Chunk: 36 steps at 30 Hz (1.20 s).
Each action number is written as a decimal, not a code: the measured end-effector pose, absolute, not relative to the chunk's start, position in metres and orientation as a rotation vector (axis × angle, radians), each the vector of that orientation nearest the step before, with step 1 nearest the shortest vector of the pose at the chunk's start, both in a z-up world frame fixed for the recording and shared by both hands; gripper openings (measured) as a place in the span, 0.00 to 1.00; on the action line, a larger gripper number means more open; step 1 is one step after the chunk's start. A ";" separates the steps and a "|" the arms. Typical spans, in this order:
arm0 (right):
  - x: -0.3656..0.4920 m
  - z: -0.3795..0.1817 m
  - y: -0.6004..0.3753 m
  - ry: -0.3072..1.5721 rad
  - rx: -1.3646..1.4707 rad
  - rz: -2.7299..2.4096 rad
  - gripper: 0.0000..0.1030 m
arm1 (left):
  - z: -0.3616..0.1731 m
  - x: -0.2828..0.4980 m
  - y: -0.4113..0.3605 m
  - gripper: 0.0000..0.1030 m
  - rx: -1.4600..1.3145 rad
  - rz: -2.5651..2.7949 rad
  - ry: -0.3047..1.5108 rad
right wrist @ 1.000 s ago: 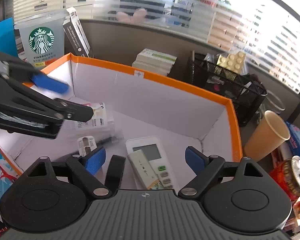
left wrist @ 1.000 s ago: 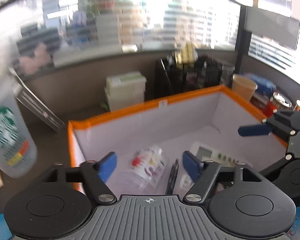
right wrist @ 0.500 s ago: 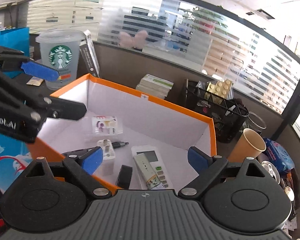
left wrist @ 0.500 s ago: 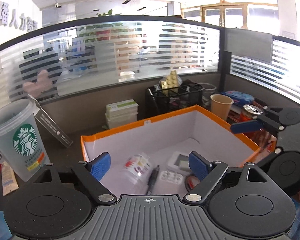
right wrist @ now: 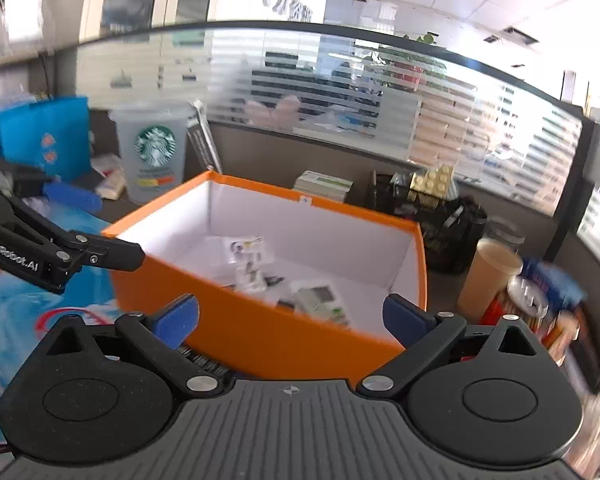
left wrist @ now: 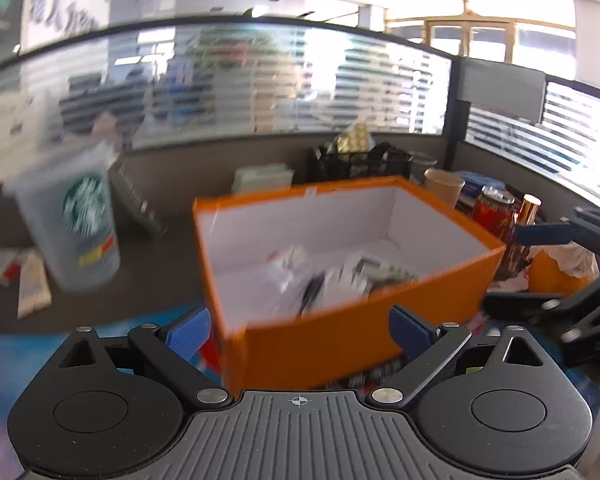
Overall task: Organize rigid objects
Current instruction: 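Withdraw both grippers from the box back toward the mousepad items, then grasp the green tube with the left gripper while the right gripper grasps the red cylinder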
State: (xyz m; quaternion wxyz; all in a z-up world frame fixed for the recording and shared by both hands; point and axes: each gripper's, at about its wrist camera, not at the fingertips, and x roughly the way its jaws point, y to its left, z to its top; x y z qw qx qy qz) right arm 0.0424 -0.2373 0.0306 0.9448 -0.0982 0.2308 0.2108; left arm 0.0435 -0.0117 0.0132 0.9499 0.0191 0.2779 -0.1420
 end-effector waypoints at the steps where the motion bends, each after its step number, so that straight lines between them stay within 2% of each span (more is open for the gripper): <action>1: 0.039 0.027 -0.243 0.477 -0.179 0.436 0.96 | 0.008 0.041 -0.009 0.94 0.030 -0.286 0.584; 8: 0.041 -0.016 -0.263 0.616 -0.176 0.463 0.96 | -0.020 0.034 -0.002 0.94 0.042 -0.269 0.662; 20: 0.075 -0.065 -0.263 0.649 -0.047 0.516 0.96 | -0.042 0.042 0.005 0.94 0.017 -0.241 0.730; 29: 0.035 -0.067 -0.225 0.724 -0.092 0.840 1.00 | -0.044 0.044 0.014 0.94 0.002 -0.207 0.746; 36: 0.037 -0.063 -0.246 0.732 -0.103 0.711 1.00 | -0.040 0.033 0.013 0.94 0.011 -0.228 0.744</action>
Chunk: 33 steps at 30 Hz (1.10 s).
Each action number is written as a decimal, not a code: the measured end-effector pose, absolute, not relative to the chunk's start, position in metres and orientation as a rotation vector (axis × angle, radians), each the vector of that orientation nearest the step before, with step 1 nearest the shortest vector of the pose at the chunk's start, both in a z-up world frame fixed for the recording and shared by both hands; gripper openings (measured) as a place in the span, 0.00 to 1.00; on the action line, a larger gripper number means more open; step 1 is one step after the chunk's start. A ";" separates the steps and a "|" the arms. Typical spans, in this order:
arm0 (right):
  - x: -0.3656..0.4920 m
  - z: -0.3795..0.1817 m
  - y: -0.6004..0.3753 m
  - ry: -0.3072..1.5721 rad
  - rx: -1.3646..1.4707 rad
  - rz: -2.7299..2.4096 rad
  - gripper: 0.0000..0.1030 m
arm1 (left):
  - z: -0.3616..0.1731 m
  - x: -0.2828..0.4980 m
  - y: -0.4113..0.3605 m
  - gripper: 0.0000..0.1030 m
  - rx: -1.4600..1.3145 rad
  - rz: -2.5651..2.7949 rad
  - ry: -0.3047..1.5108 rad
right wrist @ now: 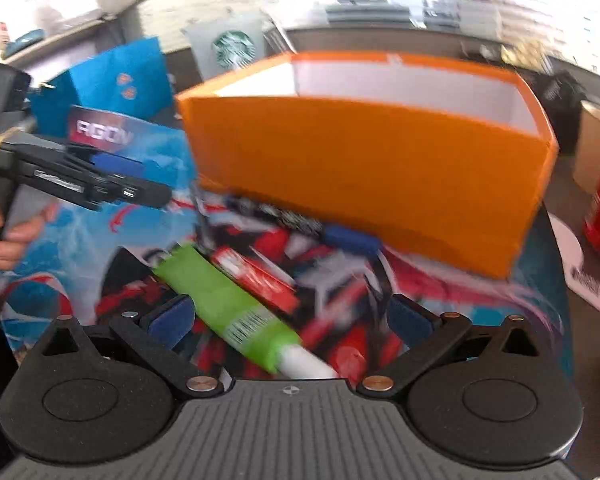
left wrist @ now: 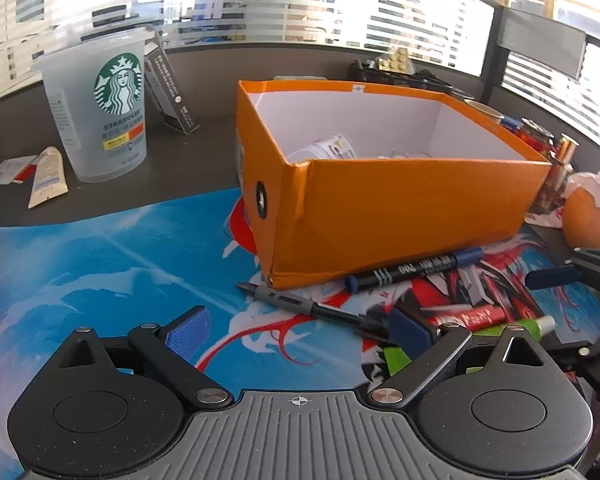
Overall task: Organize rigid objects
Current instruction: 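Grasp the green tube with the left gripper while the right gripper grasps the red cylinder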
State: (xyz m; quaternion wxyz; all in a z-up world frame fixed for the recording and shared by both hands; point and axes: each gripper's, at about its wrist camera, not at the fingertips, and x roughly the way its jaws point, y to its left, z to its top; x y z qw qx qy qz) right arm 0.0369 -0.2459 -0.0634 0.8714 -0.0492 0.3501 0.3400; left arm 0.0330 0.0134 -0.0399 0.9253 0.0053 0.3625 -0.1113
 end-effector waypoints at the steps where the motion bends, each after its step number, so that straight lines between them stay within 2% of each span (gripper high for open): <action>1: 0.036 -0.066 -0.248 0.749 -0.100 0.709 1.00 | -0.040 0.031 0.013 0.94 0.014 -0.233 0.743; 12: -0.011 -0.069 -0.213 0.782 -0.024 0.935 1.00 | -0.043 0.023 0.035 0.94 -0.037 -0.158 0.756; 18: -0.016 -0.054 -0.209 0.669 -0.053 0.896 0.98 | -0.040 0.011 0.051 0.95 -0.075 -0.113 0.750; 21: -0.007 -0.050 -0.216 0.586 -0.187 0.712 0.88 | -0.042 0.006 0.050 0.96 -0.127 -0.147 0.790; 23: 0.002 -0.054 -0.218 0.576 -0.265 0.678 0.62 | -0.045 0.006 0.044 0.96 -0.146 -0.188 0.834; 25: 0.016 -0.059 -0.222 0.620 -0.270 0.691 0.55 | -0.046 0.004 0.035 0.96 -0.137 -0.214 0.842; 27: 0.029 -0.065 -0.227 0.647 -0.257 0.718 0.51 | -0.046 0.001 0.027 0.96 -0.113 -0.216 0.844; 33: 0.043 -0.070 -0.217 0.638 -0.285 0.832 0.51 | -0.048 0.001 0.008 0.96 -0.107 -0.227 0.887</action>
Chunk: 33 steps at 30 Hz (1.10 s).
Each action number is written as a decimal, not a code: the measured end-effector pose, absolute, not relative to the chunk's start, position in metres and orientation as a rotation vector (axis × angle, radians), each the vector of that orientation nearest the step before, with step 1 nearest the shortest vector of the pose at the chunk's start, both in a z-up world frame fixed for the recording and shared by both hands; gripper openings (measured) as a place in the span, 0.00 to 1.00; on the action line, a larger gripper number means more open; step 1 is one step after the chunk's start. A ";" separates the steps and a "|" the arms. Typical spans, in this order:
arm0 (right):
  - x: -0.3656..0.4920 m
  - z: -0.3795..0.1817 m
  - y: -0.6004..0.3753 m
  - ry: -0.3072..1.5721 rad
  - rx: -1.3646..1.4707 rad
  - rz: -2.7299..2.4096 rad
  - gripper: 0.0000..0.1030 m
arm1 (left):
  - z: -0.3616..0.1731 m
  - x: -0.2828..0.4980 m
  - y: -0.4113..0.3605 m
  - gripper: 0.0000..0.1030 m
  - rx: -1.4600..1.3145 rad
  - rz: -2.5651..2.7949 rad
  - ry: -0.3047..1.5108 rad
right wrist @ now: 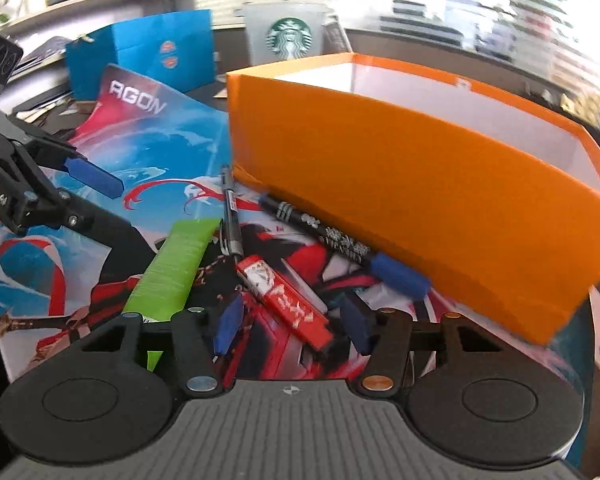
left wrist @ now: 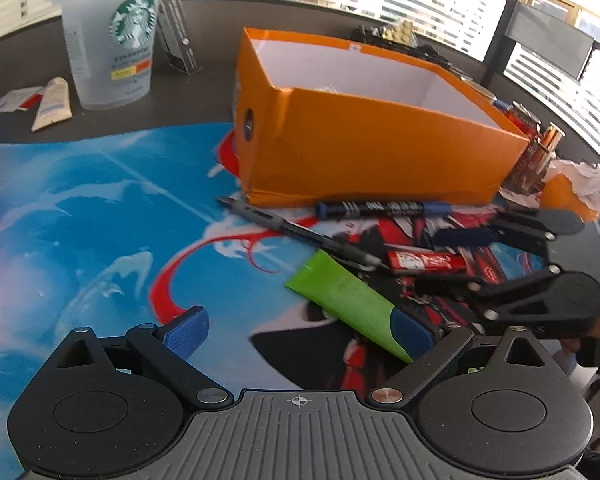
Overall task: Organize rigid objects
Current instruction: 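Grasp the green tube with the left gripper while the right gripper grasps the red cylinder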
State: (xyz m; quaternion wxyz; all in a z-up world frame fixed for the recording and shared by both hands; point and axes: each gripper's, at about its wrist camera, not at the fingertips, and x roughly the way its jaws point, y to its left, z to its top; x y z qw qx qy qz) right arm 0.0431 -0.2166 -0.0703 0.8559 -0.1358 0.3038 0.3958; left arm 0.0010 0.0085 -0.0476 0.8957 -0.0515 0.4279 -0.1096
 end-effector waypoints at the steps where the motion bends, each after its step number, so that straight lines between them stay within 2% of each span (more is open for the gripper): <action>1: 0.045 -0.070 -0.216 0.635 -0.288 0.833 0.49 | -0.048 0.000 0.005 0.96 -0.102 -0.229 0.896; 3: 0.045 -0.070 -0.211 0.633 -0.285 0.822 0.36 | -0.050 0.001 -0.004 0.96 -0.088 -0.234 0.916; 4: 0.043 -0.069 -0.211 0.630 -0.283 0.811 0.26 | -0.050 0.001 -0.008 0.96 -0.082 -0.237 0.924; 6: 0.038 -0.070 -0.212 0.628 -0.272 0.766 0.22 | -0.051 0.001 -0.014 0.96 -0.073 -0.239 0.935; 11: 0.031 -0.073 -0.216 0.614 -0.240 0.714 0.22 | -0.049 0.005 -0.026 0.96 -0.124 -0.237 0.956; 18: 0.029 -0.076 -0.223 0.590 -0.197 0.679 0.22 | -0.062 0.001 -0.058 0.98 0.058 -0.190 0.955; 25: 0.017 -0.078 -0.216 0.573 -0.222 0.709 0.23 | -0.065 -0.005 -0.026 1.00 0.079 -0.114 0.928; 30: 0.015 -0.078 -0.209 0.570 -0.226 0.713 0.28 | -0.065 -0.004 0.003 1.00 0.052 -0.053 0.895; 33: 0.015 -0.079 -0.205 0.579 -0.211 0.724 0.42 | -0.065 -0.003 0.008 0.98 0.047 -0.052 0.873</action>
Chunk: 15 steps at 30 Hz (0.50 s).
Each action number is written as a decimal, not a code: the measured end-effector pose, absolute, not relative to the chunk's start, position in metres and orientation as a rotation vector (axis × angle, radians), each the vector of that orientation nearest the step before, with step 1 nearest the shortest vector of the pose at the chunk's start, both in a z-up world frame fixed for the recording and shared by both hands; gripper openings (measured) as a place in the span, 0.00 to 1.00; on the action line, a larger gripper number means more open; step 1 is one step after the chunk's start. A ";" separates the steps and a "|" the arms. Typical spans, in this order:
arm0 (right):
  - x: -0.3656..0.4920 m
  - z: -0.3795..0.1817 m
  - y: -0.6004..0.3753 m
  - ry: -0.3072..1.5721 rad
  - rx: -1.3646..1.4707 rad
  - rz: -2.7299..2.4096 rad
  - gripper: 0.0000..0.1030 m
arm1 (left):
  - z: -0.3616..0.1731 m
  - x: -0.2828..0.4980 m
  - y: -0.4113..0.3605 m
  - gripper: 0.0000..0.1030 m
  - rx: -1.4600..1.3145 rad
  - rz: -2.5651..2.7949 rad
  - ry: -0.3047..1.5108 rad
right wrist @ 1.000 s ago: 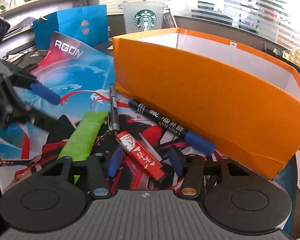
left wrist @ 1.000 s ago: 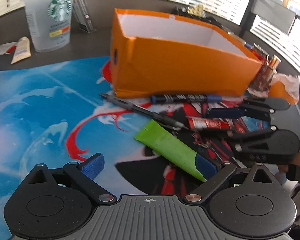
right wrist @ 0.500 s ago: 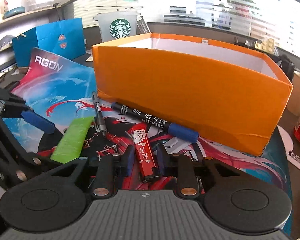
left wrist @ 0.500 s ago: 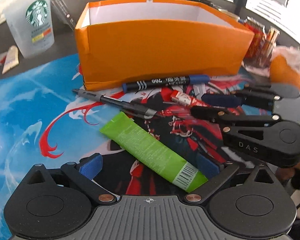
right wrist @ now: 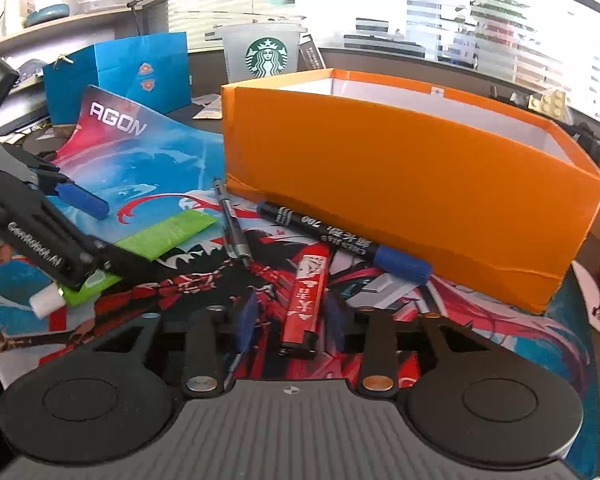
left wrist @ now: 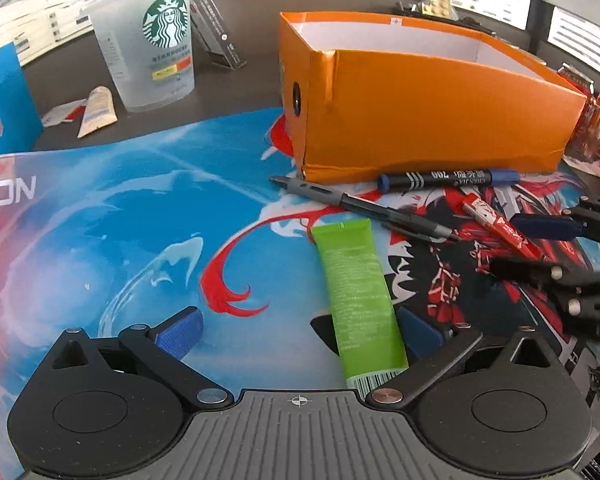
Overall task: Organize rigid objects
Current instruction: 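Grasp the green tube with the left gripper while the right gripper grasps the red cylinder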
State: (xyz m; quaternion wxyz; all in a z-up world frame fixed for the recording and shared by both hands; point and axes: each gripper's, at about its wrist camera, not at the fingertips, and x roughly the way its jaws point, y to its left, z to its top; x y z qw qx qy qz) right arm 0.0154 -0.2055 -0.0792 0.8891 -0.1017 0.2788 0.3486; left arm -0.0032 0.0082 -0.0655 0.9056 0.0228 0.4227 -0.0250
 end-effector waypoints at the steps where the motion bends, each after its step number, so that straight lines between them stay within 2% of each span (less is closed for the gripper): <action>1: 0.014 -0.080 -0.203 0.579 -0.219 0.730 0.45 | -0.066 -0.006 0.007 0.93 0.050 -0.060 0.858; 2: 0.013 -0.080 -0.201 0.577 -0.225 0.726 0.46 | -0.065 -0.009 0.004 0.88 0.058 -0.075 0.836; 4: 0.012 -0.080 -0.199 0.573 -0.231 0.718 0.46 | -0.064 -0.015 -0.004 0.58 0.070 -0.122 0.795; 5: 0.012 -0.079 -0.199 0.573 -0.231 0.715 0.45 | -0.062 -0.018 -0.008 0.48 0.082 -0.147 0.780; 6: 0.012 -0.079 -0.198 0.572 -0.230 0.710 0.43 | -0.061 -0.020 -0.011 0.33 0.090 -0.173 0.771; 8: 0.009 -0.079 -0.196 0.560 -0.240 0.697 0.21 | -0.061 -0.022 -0.018 0.32 0.110 -0.187 0.758; 15: 0.002 -0.079 -0.188 0.543 -0.268 0.672 0.17 | -0.062 -0.019 -0.010 0.30 0.056 -0.193 0.763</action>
